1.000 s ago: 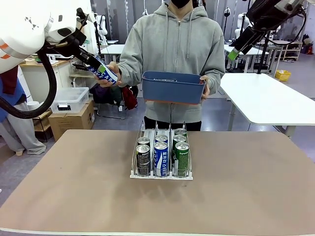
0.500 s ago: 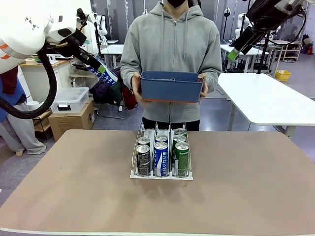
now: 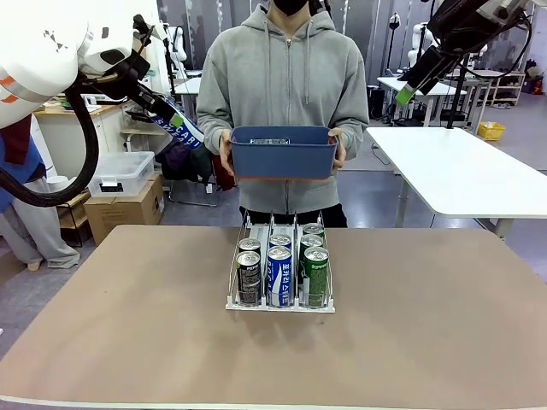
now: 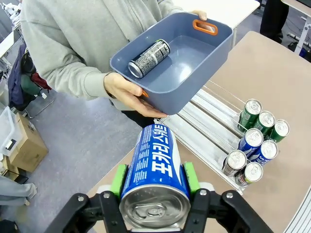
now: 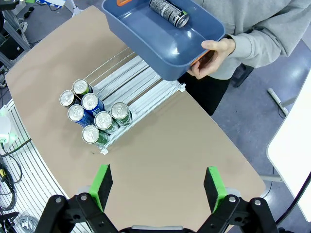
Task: Fill the beverage cans into the dispenser.
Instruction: Place the picked Ionic drink in the line of the Automatic Can Dispenser with the same cans.
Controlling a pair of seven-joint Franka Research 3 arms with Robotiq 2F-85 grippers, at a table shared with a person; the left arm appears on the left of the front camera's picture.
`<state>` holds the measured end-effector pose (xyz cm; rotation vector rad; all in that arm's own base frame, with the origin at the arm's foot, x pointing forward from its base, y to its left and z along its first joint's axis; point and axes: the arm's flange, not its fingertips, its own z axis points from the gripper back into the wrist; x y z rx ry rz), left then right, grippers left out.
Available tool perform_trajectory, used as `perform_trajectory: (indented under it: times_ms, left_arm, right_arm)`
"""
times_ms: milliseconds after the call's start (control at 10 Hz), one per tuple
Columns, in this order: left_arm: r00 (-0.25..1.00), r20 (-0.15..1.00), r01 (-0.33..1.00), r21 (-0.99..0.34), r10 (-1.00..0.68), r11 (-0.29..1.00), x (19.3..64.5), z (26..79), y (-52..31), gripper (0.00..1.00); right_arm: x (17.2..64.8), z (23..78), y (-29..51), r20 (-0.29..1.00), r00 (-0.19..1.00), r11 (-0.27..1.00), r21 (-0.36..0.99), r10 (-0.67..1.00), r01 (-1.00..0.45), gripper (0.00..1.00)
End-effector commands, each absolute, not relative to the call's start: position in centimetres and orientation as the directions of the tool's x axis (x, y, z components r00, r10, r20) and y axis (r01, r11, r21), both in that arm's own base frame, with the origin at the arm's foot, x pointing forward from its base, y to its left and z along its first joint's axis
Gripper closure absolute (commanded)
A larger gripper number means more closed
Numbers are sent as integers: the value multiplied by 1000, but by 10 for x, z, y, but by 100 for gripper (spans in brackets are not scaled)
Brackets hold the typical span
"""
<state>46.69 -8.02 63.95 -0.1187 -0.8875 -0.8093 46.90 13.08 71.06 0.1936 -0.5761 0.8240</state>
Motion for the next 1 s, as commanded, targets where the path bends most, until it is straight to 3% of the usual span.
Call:
perform_trajectory:
  times_ms: [0,300,400,500,900]
  left_arm:
    - [354,734,674,229,-579,702,466,642,-78,100]
    - [354,734,674,229,-579,702,466,642,-78,100]
    - [362,730,673,226,-580,704,467,639,-80,43]
    - [458,707,596,207,-540,776,456,644,-97,43]
    - [545,667,535,190,-508,823,395,668,-146,43]
  right_arm:
    - [467,710,129,553,538,672,-56,636,-738,0]
    - [467,710,129,553,538,672,-56,636,-738,0]
    - [467,710,129,553,538,672,-56,636,-738,0]
    - [467,710,129,553,538,672,-56,636,-738,0]
    - [467,710,129,553,538,672,-56,636,-738,0]
